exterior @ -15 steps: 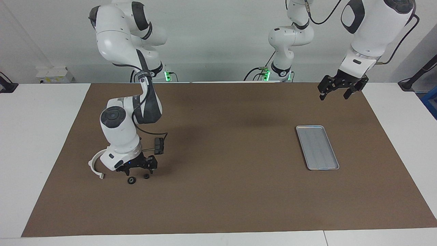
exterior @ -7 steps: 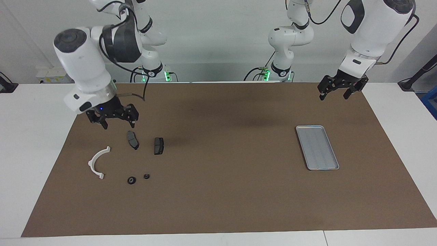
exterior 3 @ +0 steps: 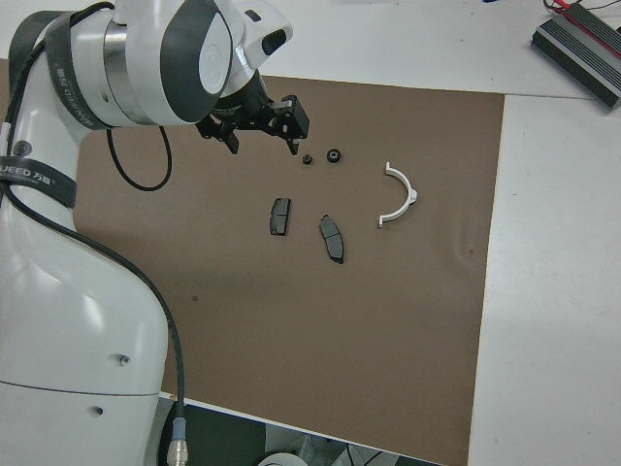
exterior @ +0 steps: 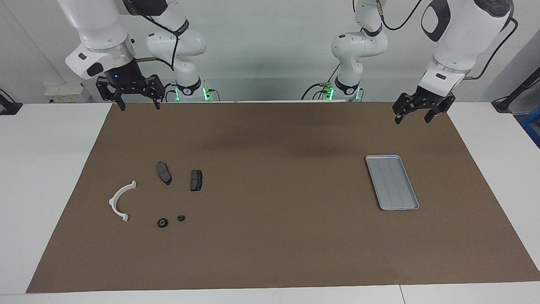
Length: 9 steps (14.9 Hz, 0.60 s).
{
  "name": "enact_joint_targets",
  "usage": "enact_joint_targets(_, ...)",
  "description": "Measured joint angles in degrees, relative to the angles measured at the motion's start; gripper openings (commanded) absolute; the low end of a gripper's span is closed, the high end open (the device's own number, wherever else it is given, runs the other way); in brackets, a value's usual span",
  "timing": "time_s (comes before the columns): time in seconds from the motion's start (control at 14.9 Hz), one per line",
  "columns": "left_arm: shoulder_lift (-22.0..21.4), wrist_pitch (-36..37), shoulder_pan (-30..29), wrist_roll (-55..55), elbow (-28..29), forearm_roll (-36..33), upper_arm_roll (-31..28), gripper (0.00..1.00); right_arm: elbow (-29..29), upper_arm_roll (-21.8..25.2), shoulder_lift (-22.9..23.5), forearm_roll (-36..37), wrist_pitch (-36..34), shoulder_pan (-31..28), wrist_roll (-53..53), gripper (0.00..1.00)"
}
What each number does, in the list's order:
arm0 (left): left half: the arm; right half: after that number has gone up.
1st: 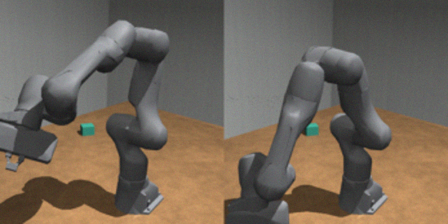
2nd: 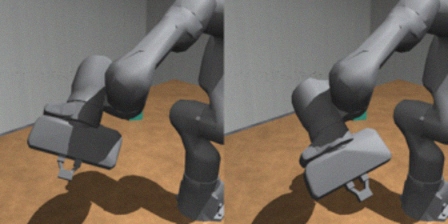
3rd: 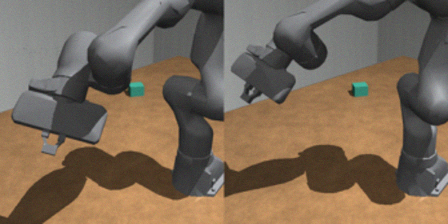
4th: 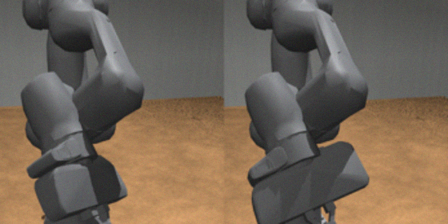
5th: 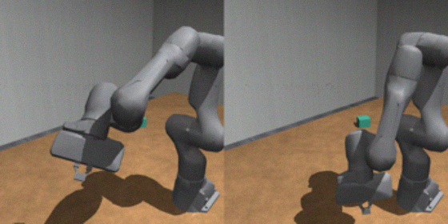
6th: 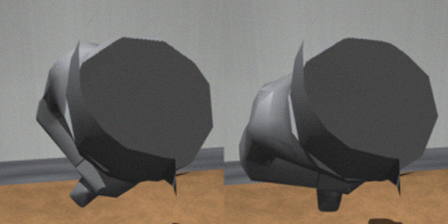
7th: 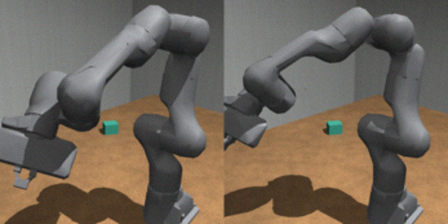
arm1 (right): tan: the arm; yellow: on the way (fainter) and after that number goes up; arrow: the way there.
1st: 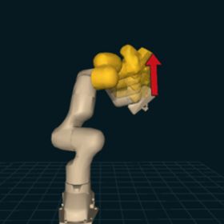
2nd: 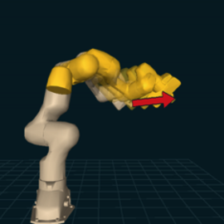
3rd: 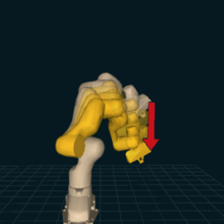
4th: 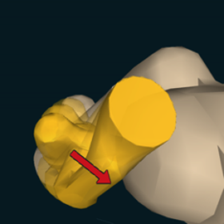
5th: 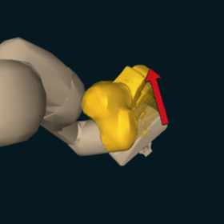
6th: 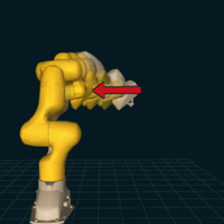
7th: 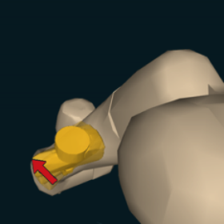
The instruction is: Place bearing gear from tray to pile
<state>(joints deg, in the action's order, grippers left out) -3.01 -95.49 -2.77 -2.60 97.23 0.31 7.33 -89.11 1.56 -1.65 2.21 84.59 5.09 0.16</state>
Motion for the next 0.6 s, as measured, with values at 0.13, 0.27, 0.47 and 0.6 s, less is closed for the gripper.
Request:
enact_joint_targets(0.13, 0.0, 0.0, 0.0, 0.0, 0.0, 0.0, 0.0, 1.0, -0.5, 0.2, 0.1, 0.0, -0.6, 0.0, 0.0, 1.0)
enact_joint_targets(0.27, 0.0, 0.0, 0.0, 0.0, 0.0, 0.0, 0.0, 1.0, -0.8, 0.3, 0.2, 0.0, -0.8, 0.0, 0.0, 1.0)
enact_joint_targets(0.47, 0.0, 0.0, 0.0, 0.0, 0.0, 0.0, 0.0, 1.0, -0.8, 0.3, 0.2, 0.0, -1.4, 0.0, 0.0, 1.0)
enact_joint_targets(0.6, 0.0, 0.0, 0.0, 0.0, 0.0, 0.0, 0.0, 1.0, -0.8, 0.2, 0.2, 0.0, -1.6, 0.0, 0.0, 1.0)
